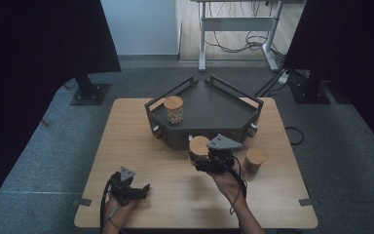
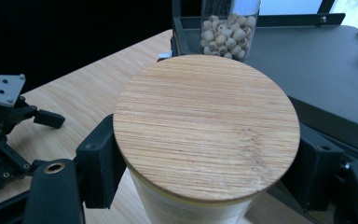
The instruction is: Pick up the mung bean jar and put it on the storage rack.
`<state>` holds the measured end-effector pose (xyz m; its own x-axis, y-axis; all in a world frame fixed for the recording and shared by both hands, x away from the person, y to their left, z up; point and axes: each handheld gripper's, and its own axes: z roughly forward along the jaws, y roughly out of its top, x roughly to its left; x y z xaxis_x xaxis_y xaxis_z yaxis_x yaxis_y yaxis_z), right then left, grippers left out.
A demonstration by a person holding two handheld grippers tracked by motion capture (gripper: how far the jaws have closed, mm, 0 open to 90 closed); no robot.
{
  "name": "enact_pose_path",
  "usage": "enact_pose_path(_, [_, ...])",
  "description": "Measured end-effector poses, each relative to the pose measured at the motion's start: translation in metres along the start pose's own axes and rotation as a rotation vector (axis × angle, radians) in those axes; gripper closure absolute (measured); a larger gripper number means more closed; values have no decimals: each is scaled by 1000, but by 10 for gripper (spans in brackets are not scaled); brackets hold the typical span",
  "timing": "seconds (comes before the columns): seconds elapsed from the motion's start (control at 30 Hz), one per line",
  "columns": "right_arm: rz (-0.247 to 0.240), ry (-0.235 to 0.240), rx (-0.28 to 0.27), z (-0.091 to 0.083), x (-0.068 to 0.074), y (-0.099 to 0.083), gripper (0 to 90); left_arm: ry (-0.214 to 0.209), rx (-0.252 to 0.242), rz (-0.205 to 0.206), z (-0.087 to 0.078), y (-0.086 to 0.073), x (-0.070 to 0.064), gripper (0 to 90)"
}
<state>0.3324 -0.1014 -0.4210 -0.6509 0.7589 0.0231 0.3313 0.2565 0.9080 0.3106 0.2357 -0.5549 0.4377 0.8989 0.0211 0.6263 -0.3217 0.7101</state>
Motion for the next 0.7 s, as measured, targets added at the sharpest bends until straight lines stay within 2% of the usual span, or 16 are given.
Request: enact_pose_path(0.7, [-10,-3,2,5,-11,25,249,0,0,-1,0,0,0,5])
